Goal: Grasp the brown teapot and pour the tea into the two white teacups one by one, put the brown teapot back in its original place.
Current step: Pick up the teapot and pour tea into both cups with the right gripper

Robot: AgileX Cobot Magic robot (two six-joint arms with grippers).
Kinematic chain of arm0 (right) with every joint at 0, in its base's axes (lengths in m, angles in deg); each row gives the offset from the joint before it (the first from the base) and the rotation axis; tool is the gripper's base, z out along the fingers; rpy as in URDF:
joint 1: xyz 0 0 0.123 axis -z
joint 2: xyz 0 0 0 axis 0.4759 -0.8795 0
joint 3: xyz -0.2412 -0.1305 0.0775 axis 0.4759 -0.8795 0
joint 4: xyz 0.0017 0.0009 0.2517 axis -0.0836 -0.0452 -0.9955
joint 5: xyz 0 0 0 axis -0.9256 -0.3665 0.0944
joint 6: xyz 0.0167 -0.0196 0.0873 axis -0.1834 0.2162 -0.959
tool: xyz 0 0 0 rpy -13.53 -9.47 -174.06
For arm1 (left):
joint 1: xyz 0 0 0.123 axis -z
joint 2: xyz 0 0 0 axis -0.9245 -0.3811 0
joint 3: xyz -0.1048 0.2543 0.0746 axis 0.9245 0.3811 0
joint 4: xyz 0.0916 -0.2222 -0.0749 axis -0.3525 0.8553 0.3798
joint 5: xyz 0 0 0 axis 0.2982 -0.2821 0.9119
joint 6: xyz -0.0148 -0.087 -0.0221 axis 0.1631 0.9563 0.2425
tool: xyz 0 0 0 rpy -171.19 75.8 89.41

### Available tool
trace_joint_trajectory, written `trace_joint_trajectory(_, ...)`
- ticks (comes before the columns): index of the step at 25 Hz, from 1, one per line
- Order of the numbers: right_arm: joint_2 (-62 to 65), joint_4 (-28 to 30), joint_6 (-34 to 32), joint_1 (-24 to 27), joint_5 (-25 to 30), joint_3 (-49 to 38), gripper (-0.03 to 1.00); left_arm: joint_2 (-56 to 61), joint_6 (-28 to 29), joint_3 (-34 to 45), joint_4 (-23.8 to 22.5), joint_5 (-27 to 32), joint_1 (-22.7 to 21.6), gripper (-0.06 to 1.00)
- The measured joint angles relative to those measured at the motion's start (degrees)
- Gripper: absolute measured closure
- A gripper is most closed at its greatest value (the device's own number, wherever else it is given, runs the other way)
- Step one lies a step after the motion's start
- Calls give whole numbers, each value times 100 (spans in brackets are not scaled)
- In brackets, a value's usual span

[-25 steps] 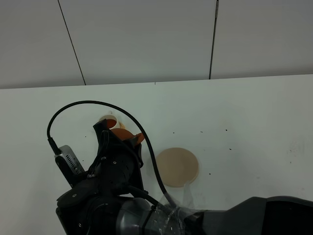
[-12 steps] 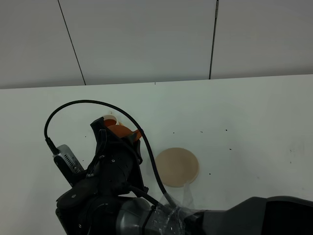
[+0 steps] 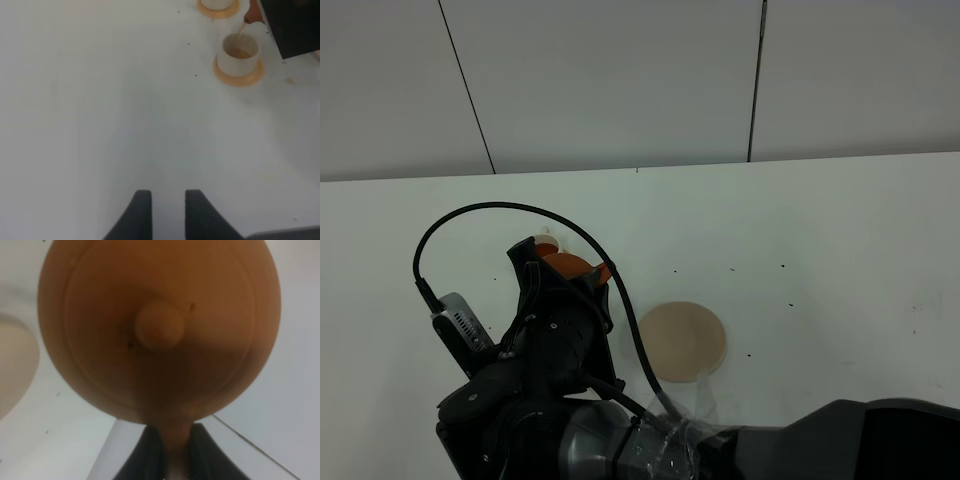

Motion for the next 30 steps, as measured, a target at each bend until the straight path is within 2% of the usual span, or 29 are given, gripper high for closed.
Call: trace_joint_trajectory(30, 0, -203, 38, 169, 0, 0, 87, 0, 0, 0, 0, 0, 0, 71)
